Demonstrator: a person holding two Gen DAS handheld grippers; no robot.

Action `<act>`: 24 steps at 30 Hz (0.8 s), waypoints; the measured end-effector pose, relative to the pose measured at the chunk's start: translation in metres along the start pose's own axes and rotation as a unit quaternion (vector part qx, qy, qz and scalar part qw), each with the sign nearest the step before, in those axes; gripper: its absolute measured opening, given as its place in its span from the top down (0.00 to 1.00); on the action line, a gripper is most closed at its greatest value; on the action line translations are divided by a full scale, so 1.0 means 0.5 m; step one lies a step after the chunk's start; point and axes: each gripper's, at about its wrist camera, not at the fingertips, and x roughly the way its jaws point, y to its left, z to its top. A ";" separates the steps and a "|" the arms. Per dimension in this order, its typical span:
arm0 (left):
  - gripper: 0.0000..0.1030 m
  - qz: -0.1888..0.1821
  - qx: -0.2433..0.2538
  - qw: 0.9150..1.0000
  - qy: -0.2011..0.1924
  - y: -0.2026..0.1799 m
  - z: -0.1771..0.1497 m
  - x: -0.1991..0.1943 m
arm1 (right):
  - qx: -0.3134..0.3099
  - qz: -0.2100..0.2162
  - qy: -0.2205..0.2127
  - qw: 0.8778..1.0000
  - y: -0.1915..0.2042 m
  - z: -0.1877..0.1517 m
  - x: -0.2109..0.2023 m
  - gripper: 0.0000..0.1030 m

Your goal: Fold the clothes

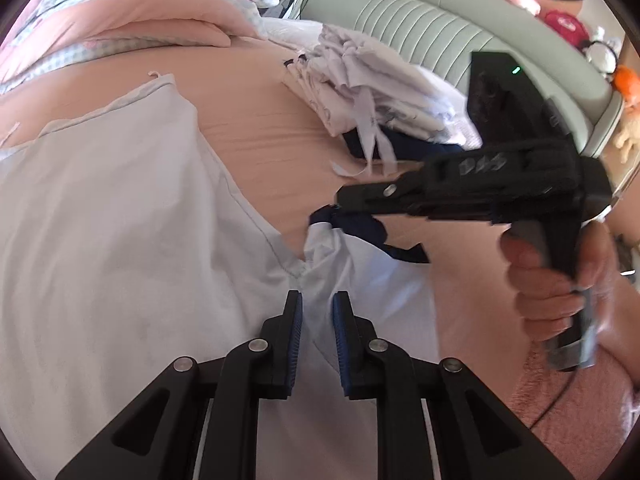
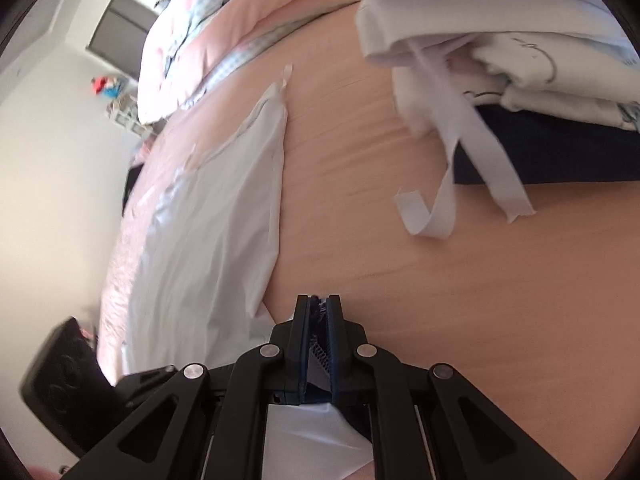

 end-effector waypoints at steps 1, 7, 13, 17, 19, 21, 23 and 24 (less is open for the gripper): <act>0.87 0.010 0.011 1.000 0.004 -0.005 0.004 0.010 | 0.007 0.007 -0.006 1.000 -0.003 0.003 -0.007 0.94; 0.85 0.015 0.006 1.000 0.015 -0.001 0.039 0.043 | -0.048 -0.068 0.018 0.996 0.008 -0.005 -0.043 0.93; 0.85 0.000 0.038 0.999 0.013 -0.017 0.038 0.026 | -0.107 -0.119 0.057 0.985 0.026 -0.057 -0.059 0.54; 0.84 0.011 0.061 0.998 0.024 -0.031 0.052 0.042 | -0.139 -0.151 0.075 0.976 0.037 -0.081 -0.037 0.52; 0.75 0.003 0.057 0.998 0.033 -0.033 0.056 0.059 | -0.164 -0.168 0.063 0.970 0.054 -0.091 -0.031 0.55; 0.74 0.009 0.062 0.998 0.029 -0.040 0.053 0.061 | -0.196 -0.204 0.048 0.958 0.072 -0.103 -0.019 0.73; 0.74 0.029 0.073 0.997 0.024 -0.047 0.049 0.059 | -0.223 -0.246 0.034 0.943 0.083 -0.107 -0.010 0.79; 0.74 0.049 0.073 0.996 0.022 -0.046 0.046 0.054 | -0.237 -0.264 0.028 0.934 0.090 -0.114 -0.006 0.79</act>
